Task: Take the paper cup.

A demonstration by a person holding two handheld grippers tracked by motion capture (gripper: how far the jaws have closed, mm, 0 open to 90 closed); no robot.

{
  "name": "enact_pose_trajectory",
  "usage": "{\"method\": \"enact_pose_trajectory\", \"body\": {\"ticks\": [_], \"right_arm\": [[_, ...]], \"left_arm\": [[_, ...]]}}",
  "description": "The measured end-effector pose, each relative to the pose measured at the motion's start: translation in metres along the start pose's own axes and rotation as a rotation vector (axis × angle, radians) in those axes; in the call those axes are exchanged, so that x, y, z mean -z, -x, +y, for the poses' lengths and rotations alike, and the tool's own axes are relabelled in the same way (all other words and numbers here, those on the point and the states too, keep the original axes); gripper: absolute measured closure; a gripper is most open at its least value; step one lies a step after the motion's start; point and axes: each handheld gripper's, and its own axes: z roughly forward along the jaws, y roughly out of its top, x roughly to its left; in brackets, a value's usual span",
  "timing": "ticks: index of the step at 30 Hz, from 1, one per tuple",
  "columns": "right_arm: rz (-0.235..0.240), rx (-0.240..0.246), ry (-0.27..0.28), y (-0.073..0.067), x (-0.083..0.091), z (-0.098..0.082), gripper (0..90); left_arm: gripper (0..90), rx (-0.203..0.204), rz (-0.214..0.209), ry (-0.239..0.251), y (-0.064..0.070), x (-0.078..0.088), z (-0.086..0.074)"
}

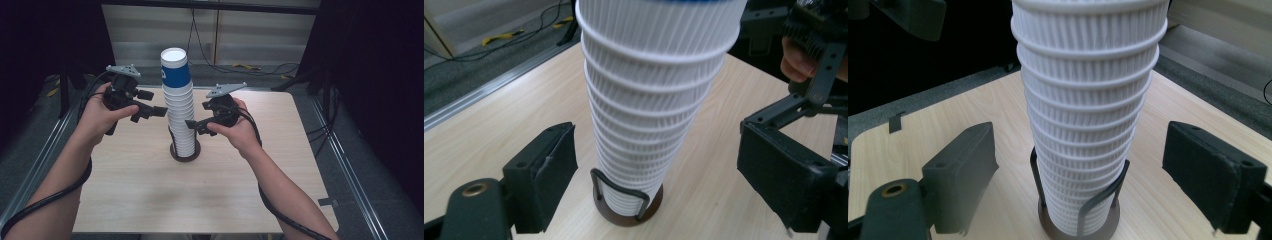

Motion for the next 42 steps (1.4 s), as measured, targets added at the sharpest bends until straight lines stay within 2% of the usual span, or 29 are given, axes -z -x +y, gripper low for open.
{"method": "enact_pose_trajectory", "body": {"ticks": [3,6,8,9,11,16,21,30,32,42], "right_arm": [[-0.002,-0.001,0.002,0.000,0.001,0.004,13.2],[-0.009,0.019,-0.011,0.000,0.001,0.009,13.0],[-0.010,0.016,-0.003,0.001,0.002,0.011,12.9],[-0.007,0.012,-0.001,0.002,0.002,0.012,12.9],[-0.007,0.005,0.003,0.003,0.002,0.013,12.9],[-0.008,0.006,0.019,0.003,0.002,0.020,12.9],[-0.005,0.021,0.029,0.002,0.000,0.029,12.7],[-0.027,0.010,0.061,0.003,-0.007,0.039,12.1],[-0.015,0.006,0.076,0.004,-0.007,0.040,11.7],[-0.016,-0.020,0.104,0.002,-0.020,0.042,11.4]], "left_arm": [[15.9,0.000,0.014,0.009,0.001,0.002,0.006],[15.9,-0.018,0.018,0.011,0.002,0.005,0.017],[15.9,-0.021,0.018,0.023,0.003,0.007,0.021],[15.9,-0.031,0.002,0.030,0.004,0.009,0.026],[15.9,-0.043,0.018,0.030,0.005,0.010,0.032],[15.9,-0.053,0.017,0.045,0.008,0.009,0.043],[15.8,-0.056,0.026,0.061,0.009,0.000,0.052],[15.7,-0.063,0.042,0.057,0.009,-0.015,0.054],[16.0,-0.063,0.042,0.057,0.008,-0.017,0.055],[16.6,-0.058,0.046,0.075,0.007,-0.024,0.053]]}}
